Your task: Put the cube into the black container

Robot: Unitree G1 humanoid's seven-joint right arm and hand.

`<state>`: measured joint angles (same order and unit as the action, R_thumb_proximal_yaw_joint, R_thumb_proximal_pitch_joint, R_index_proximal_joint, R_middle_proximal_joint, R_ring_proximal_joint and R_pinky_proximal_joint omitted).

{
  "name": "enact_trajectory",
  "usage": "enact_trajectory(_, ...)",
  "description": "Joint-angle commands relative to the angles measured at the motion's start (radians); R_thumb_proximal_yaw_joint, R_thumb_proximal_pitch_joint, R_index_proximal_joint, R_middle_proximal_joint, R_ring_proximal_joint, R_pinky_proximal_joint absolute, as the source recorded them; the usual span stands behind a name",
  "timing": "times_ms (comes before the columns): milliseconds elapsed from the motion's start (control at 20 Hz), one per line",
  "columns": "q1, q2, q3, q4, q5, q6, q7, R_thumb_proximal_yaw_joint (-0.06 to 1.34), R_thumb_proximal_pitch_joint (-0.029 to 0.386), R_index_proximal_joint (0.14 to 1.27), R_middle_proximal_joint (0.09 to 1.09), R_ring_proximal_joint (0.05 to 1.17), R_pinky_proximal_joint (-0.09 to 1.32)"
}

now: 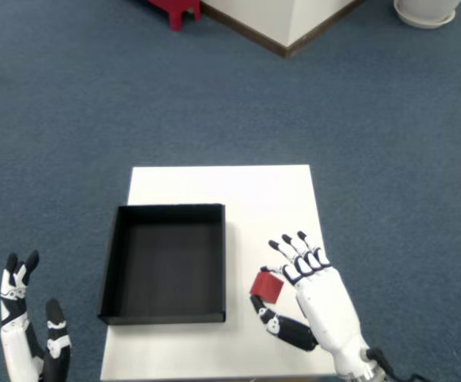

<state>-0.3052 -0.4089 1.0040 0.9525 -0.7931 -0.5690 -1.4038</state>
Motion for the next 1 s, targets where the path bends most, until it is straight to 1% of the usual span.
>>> enact_trajectory(50,-0.001,-0.051,-0.029,-0.171,0.003,0.059,-0.014,1.22,0.185,1.0,0.26,0.2,0.1)
enact_trajectory(150,0.039,-0.093,-0.049,-0.339,0.006,0.13,0.037,1.22,0.184,1.0,0.26,0.2,0.1)
enact_trajectory(300,0.078,-0.134,-0.084,-0.553,0.029,0.253,0.174,1.22,0.185,1.0,0.26,0.2,0.09)
enact_trajectory(500,0.098,-0.144,-0.106,-0.701,0.047,0.375,0.313,1.22,0.186,1.0,0.26,0.19,0.08)
enact_trajectory(600,0.096,-0.137,-0.108,-0.734,0.047,0.412,0.355,1.21,0.186,1.0,0.26,0.19,0.08)
enact_trajectory(750,0.081,-0.107,-0.103,-0.739,0.045,0.454,0.403,1.22,0.187,1.01,0.26,0.19,0.08)
enact_trajectory(1000,0.012,-0.017,-0.086,-0.634,0.046,0.476,0.445,1.22,0.185,1.02,0.27,0.19,0.07)
